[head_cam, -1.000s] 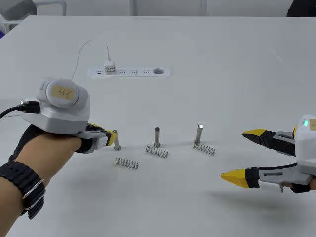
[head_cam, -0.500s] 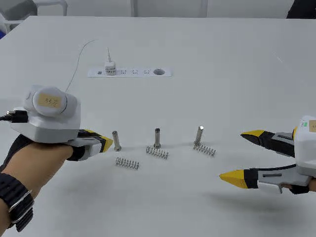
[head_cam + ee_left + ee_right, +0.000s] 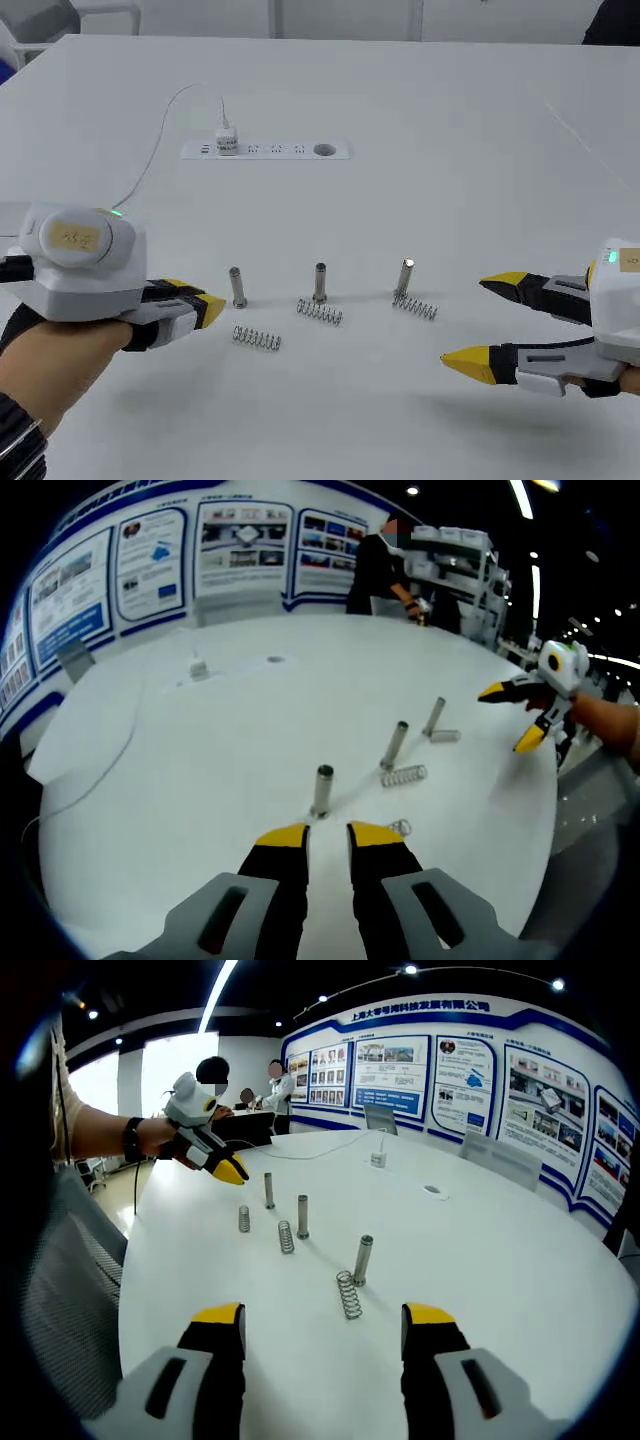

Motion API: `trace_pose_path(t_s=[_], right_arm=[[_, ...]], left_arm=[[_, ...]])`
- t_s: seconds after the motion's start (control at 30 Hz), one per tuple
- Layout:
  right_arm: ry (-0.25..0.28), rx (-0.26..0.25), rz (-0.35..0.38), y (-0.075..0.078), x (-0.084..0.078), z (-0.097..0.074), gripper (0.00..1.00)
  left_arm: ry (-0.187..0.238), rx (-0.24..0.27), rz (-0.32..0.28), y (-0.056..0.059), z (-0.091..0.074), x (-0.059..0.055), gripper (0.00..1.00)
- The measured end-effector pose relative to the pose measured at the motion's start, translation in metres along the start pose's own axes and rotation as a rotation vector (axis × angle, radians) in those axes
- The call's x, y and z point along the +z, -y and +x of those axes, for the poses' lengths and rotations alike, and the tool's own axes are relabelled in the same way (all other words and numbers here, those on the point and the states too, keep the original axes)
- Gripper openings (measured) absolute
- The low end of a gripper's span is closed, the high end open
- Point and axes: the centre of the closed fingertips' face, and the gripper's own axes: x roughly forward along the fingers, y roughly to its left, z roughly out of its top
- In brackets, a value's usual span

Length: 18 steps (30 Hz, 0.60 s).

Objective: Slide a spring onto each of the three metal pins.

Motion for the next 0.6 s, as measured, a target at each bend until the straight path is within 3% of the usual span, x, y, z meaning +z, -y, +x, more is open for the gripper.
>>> trace_pose_path(t_s=[0.27, 0.6], right_arm=[[-0.007, 0.007, -0.004, -0.001, -0.001, 0.002, 0.61], [-0.028, 0.058, -0.031, -0.018, 0.000, 0.013, 0.59]], left_arm=[[0.047, -0.039, 0.016, 0.007, -0.004, -0.005, 0.17], [0.085, -0.083, 0.049, 0.011, -0.011, -0.013, 0.20]])
